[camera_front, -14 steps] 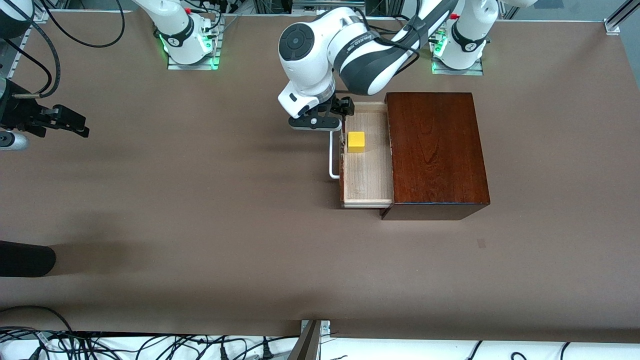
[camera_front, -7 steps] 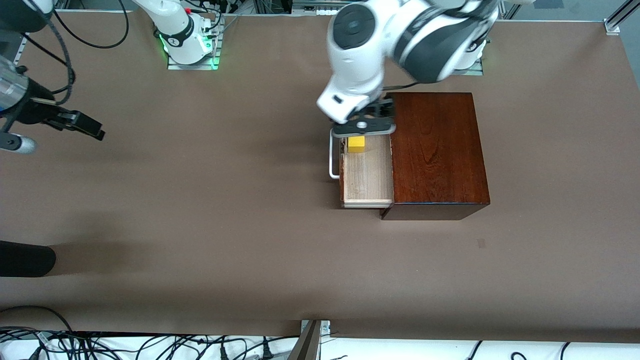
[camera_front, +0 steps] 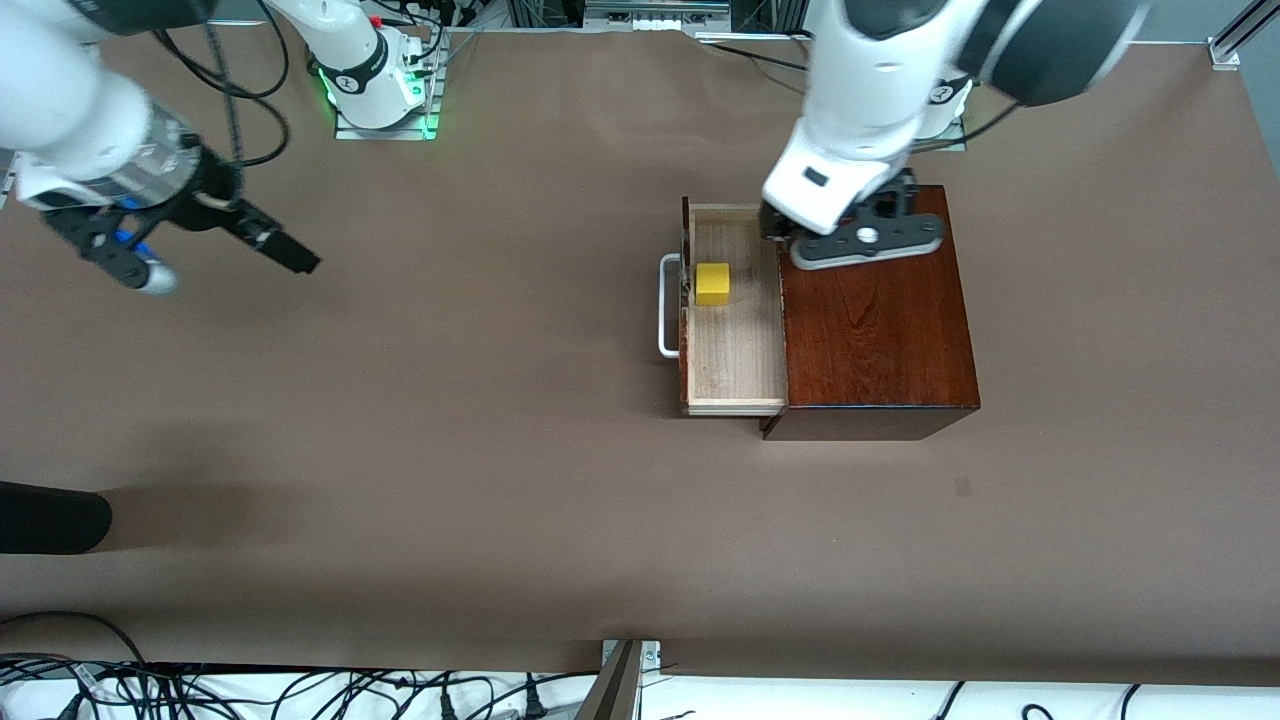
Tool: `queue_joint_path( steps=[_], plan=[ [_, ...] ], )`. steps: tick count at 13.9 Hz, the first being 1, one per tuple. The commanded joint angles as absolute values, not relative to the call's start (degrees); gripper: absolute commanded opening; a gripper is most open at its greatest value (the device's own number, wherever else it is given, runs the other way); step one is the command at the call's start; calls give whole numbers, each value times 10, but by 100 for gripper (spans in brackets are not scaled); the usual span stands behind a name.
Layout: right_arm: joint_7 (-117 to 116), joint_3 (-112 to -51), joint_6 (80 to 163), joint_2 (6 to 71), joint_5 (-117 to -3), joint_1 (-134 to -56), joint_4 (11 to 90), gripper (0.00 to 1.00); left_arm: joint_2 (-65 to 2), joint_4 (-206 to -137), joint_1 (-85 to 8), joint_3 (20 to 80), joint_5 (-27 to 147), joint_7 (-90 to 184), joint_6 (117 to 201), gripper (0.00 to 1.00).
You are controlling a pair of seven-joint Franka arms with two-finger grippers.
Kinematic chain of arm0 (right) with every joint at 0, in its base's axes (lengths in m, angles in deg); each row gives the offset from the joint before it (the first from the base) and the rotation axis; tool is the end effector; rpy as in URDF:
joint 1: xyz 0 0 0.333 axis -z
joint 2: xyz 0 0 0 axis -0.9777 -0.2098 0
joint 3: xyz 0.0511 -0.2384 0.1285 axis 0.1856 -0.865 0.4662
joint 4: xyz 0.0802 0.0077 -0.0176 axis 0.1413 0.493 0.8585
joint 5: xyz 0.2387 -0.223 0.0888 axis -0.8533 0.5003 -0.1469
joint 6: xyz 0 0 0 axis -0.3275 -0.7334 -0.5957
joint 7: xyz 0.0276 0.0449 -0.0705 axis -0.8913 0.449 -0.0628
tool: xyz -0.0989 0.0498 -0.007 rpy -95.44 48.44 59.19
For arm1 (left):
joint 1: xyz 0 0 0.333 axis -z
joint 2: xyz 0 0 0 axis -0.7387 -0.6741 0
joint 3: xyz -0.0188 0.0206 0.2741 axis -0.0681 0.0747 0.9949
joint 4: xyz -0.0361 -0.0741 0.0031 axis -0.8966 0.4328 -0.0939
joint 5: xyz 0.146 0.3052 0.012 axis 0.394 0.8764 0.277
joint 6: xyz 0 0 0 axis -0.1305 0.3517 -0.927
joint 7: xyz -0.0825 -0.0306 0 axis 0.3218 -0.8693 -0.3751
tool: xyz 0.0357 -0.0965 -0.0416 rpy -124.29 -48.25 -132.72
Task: Open drawer, take yellow block, close drawer
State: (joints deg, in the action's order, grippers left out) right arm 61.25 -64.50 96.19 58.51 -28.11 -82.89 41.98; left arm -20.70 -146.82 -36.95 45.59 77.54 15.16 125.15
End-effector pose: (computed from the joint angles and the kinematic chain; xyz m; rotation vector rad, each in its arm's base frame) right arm 0.4900 0.1521 0.5438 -2.9123 1.0638 0.1827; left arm 0.4827 -0.2626 0.5483 -3.0352 -0.1612 0.0909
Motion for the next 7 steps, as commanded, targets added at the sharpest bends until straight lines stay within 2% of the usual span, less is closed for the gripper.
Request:
queue_joint_path(
  steps=[1, 5, 7],
  plan=[
    [772, -613, 984, 575, -287, -865, 419, 100, -146, -1476, -413, 518, 720, 285, 1225, 100],
    [1054, -613, 1058, 538, -278, -985, 417, 100, -69, -1552, -402, 664, 697, 432, 1229, 100],
    [1186, -613, 1107, 507, -277, -1047, 416, 100, -43, -1597, -394, 703, 696, 445, 1250, 100]
  ],
)
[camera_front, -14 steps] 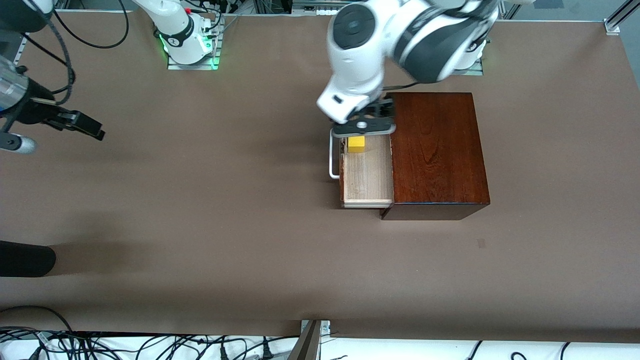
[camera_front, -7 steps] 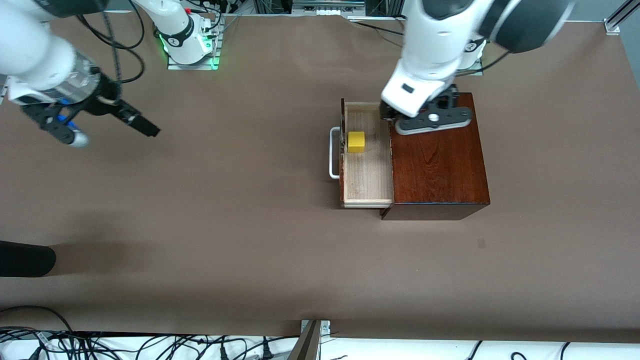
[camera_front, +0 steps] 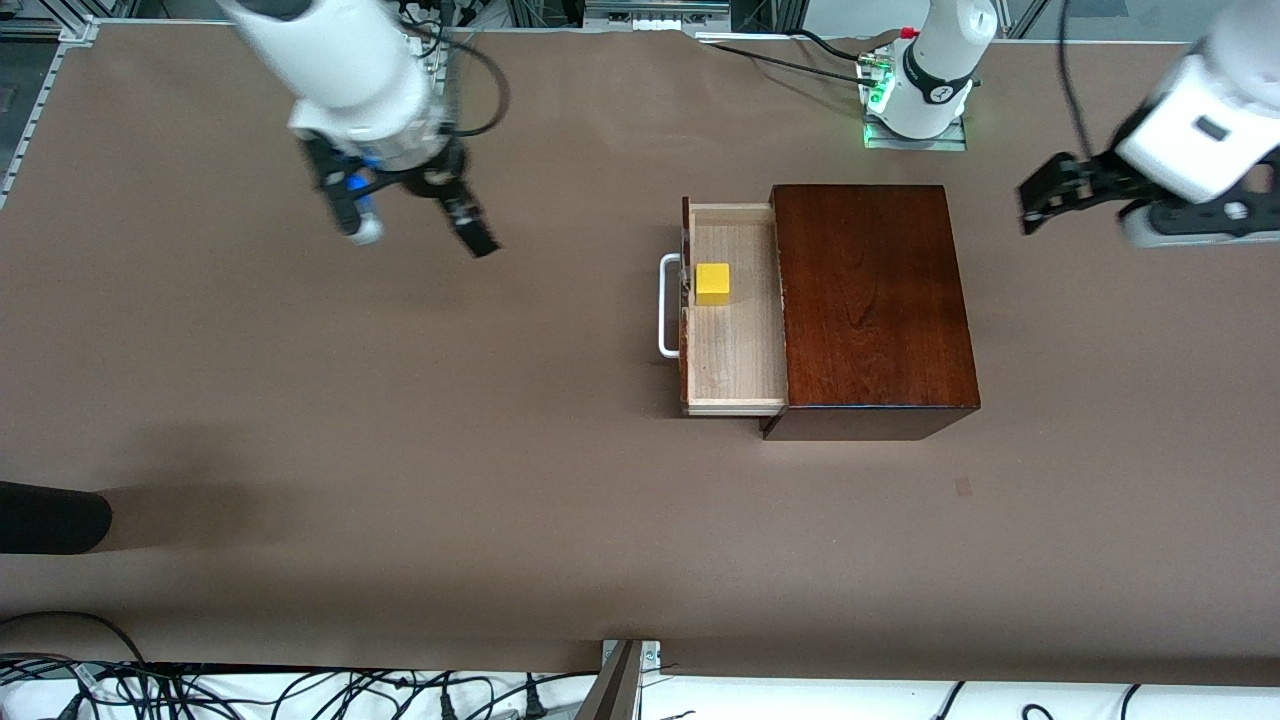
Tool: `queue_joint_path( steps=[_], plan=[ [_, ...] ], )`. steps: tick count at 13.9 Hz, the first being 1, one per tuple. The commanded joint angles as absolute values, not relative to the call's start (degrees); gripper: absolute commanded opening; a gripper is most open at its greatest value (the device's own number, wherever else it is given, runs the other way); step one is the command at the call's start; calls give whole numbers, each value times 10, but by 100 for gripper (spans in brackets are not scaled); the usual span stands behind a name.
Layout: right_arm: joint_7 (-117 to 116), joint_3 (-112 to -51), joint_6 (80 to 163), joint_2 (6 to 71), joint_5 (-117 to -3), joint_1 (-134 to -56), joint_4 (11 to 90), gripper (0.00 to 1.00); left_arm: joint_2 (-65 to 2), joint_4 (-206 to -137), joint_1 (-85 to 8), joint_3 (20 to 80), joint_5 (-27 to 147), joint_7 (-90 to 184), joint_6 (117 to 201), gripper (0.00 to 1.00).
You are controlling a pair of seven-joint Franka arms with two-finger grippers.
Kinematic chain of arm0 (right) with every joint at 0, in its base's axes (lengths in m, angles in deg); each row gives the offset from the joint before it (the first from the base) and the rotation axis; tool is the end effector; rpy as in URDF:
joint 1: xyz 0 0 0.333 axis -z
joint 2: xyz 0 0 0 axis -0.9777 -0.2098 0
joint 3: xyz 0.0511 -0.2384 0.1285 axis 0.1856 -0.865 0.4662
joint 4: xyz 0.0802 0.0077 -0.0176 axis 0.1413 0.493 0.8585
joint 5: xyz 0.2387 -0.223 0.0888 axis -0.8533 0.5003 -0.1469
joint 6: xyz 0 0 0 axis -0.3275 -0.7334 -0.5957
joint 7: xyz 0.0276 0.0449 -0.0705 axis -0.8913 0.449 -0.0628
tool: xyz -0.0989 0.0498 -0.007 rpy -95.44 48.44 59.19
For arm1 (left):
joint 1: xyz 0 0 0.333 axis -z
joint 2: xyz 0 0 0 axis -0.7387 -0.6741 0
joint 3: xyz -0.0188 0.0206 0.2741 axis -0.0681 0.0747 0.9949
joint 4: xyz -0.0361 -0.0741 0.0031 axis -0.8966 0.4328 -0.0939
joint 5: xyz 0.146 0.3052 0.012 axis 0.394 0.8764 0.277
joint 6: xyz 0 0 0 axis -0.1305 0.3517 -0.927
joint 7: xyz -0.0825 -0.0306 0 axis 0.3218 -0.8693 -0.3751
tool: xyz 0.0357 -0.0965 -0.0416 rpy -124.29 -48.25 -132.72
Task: Open drawer, take yellow block, close drawer
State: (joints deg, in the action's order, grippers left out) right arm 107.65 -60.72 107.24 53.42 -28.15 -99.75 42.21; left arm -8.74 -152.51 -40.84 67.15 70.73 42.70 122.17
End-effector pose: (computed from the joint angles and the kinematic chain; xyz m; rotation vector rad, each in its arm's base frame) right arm 0.4397 0.3320 0.5135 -2.5593 1.6876 0.1651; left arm 0.4899 -0.0640 0.6049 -3.1013 -0.0874 0.0988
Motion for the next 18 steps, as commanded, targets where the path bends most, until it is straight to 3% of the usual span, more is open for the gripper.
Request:
queue_joint_path(
  steps=[1, 4, 9, 18],
  plan=[
    [1243, -613, 1127, 489, -271, -1076, 415, 100, -36, -1618, -393, 711, 697, 450, 1265, 100],
    [1393, -613, 1187, 415, -249, -1143, 368, 100, -37, -1642, -404, 722, 697, 467, 1293, 100],
    [1501, -616, 1200, 284, -180, -1215, 241, 100, -47, -1635, -440, 711, 695, 483, 1293, 100],
    [1514, -627, 1267, 224, -162, -1232, 242, 100, -63, -1610, -440, 713, 697, 481, 1302, 100]
  ],
)
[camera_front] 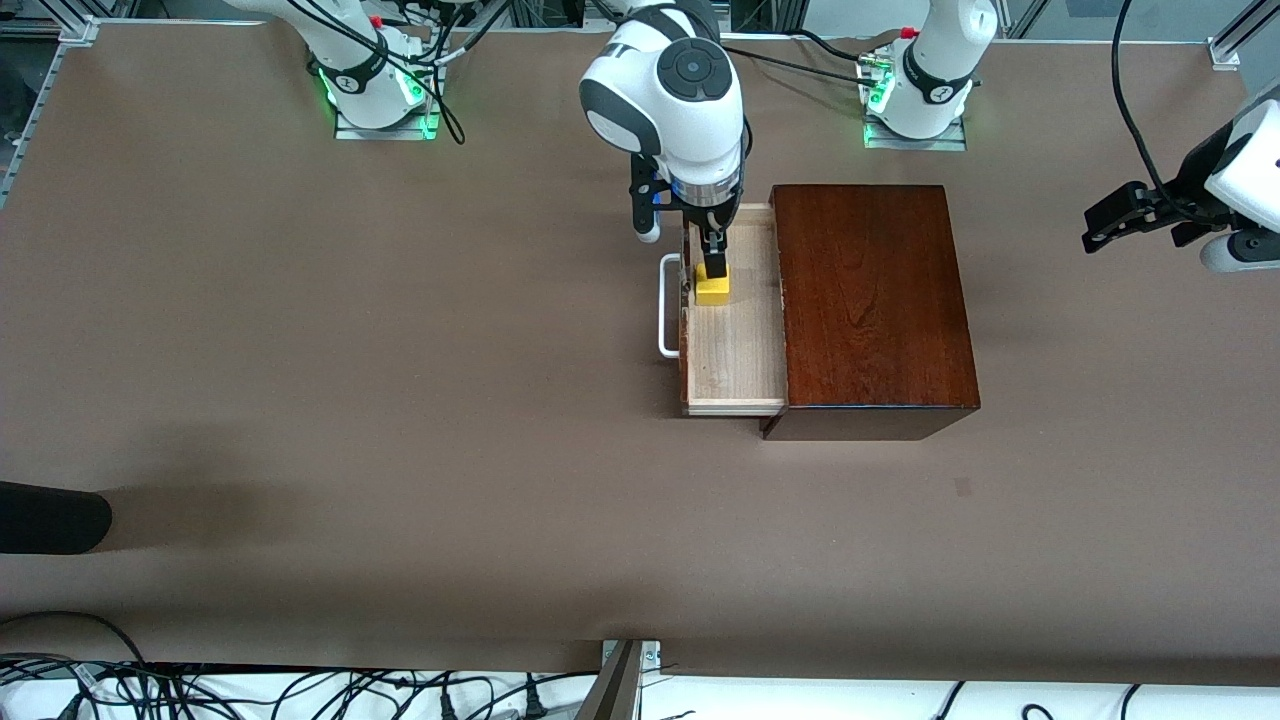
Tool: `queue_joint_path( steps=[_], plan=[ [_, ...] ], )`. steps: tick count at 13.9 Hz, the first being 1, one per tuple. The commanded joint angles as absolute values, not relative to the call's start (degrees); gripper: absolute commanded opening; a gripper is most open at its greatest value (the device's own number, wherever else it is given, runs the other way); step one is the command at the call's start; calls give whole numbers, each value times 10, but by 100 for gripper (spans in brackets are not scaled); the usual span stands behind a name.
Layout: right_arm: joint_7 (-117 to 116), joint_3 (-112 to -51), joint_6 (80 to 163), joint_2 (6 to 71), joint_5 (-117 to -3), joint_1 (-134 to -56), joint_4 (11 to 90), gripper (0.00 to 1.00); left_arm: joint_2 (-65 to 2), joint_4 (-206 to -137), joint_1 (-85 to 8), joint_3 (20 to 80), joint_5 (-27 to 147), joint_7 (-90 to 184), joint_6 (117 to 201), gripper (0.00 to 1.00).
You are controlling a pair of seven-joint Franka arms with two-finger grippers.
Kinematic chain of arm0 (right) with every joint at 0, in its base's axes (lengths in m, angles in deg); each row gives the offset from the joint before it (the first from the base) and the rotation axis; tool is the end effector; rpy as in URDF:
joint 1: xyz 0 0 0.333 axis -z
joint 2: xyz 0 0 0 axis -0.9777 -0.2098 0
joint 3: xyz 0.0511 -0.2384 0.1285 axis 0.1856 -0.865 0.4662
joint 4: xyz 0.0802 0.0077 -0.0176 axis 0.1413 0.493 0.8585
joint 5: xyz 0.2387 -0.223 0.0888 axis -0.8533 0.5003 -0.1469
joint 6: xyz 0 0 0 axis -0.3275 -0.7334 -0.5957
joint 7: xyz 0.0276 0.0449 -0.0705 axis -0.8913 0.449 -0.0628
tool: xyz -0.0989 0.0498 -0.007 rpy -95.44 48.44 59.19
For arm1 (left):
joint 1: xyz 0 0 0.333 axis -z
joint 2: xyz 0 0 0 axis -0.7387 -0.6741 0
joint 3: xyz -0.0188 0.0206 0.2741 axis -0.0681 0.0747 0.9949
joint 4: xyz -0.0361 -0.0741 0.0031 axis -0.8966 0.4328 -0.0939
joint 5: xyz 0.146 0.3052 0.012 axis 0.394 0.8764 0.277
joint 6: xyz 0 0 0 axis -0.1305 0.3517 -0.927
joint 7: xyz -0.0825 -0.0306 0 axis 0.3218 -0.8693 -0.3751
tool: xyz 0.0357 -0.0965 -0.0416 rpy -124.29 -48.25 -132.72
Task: Open drawer, take yellow block, close drawer
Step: 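Reach the right gripper into the drawer and grasp the yellow cube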
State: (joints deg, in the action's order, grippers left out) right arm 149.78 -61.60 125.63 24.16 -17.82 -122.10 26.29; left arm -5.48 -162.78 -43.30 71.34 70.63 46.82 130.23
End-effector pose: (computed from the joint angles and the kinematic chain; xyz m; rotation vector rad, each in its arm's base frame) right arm 0.3845 0.5475 0.3558 -2.1813 2.0907 0.1394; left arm 0.4926 -0.0076 0.5718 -3.1077 -0.1506 0.0758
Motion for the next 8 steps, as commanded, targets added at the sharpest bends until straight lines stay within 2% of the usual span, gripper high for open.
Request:
queue_joint_path(
  steps=[1, 8],
  plan=[
    [1514, -627, 1273, 217, -159, -1232, 242, 100, -68, -1608, -440, 712, 701, 477, 1302, 100],
    [1515, -628, 1293, 188, -148, -1235, 243, 100, -71, -1606, -439, 711, 697, 483, 1317, 100]
  ],
)
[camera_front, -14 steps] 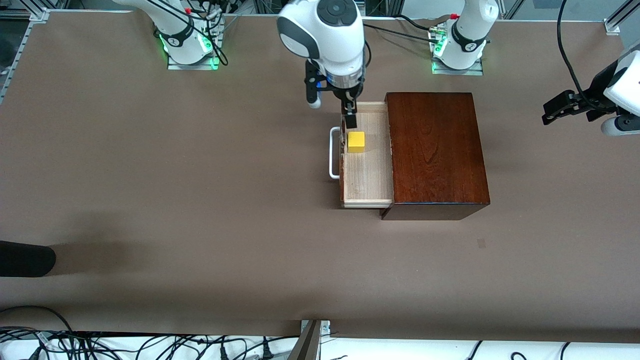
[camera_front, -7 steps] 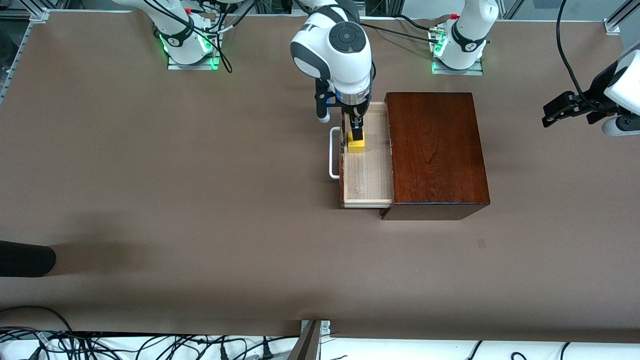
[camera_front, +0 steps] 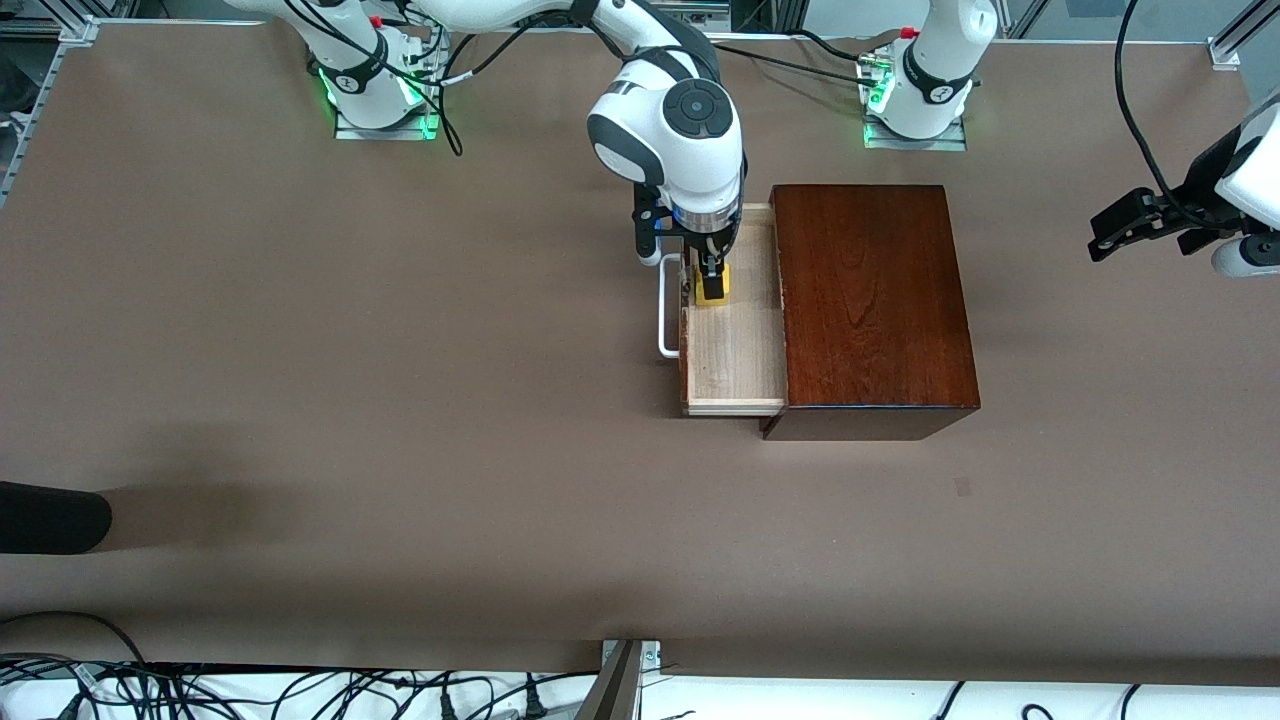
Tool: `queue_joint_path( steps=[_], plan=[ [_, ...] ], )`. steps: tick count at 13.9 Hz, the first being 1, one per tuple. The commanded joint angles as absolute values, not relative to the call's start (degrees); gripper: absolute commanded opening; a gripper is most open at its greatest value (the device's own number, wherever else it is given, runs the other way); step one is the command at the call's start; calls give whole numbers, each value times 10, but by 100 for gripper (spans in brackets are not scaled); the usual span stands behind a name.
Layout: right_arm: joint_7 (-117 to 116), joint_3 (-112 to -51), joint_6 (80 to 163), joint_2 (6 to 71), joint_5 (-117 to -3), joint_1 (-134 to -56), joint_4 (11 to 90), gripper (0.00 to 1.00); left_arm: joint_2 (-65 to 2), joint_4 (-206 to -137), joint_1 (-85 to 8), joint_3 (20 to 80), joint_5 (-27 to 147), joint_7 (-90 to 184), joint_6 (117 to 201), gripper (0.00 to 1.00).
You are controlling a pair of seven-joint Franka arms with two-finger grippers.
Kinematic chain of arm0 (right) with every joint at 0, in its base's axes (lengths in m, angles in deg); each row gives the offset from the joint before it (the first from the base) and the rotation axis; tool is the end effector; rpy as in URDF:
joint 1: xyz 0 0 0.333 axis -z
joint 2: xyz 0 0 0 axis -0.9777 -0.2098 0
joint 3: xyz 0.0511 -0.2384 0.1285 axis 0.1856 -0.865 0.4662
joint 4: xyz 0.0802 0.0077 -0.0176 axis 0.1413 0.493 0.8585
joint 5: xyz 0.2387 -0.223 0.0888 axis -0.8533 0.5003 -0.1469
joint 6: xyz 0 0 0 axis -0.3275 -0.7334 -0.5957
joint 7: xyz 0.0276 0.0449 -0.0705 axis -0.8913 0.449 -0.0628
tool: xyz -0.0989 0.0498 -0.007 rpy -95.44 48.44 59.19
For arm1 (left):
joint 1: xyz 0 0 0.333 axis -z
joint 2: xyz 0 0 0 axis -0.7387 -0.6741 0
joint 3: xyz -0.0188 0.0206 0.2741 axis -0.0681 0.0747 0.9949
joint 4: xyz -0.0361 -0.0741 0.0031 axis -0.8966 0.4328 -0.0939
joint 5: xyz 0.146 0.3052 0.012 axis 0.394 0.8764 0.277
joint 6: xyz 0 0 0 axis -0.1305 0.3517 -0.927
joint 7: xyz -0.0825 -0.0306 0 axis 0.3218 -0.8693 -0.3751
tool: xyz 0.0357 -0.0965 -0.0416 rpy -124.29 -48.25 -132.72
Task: Open drawer, take yellow block, close drawer
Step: 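Reach the right gripper into the drawer and grasp the yellow cube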
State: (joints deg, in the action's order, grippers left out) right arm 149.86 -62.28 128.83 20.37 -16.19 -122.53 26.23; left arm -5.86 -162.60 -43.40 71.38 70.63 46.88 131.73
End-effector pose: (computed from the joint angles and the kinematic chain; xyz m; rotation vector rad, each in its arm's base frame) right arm 0.3901 0.5509 0.3172 -2.1922 2.0885 0.1108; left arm 0.4973 -0.0066 0.5720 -3.1095 -0.1522 0.0406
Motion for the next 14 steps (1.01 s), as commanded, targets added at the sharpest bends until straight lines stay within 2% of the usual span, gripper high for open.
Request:
queue_joint_path(
  steps=[1, 3, 5, 6, 9, 12, 14],
  plan=[
    [1515, -629, 1296, 184, -144, -1238, 243, 100, -71, -1606, -440, 711, 696, 483, 1317, 100],
    [1520, -633, 1309, 175, -140, -1239, 245, 97, -72, -1605, -440, 711, 697, 483, 1321, 100],
    [1528, -637, 1311, 171, -124, -1247, 245, 24, -72, -1605, -440, 711, 698, 483, 1322, 100],
    [1529, -637, 1310, 172, -123, -1246, 242, 0, -72, -1605, -440, 711, 698, 483, 1322, 100],
    [1528, -635, 1282, 184, -129, -1246, 226, 0, -73, -1605, -441, 715, 696, 483, 1324, 100],
    [1524, -633, 1191, 185, -147, -1244, 146, 0, -73, -1605, -441, 715, 695, 483, 1324, 100],
    [1487, -634, 1145, 205, -148, -1236, 123, 0, -73, -1605, -441, 715, 696, 483, 1343, 100]
  ],
)
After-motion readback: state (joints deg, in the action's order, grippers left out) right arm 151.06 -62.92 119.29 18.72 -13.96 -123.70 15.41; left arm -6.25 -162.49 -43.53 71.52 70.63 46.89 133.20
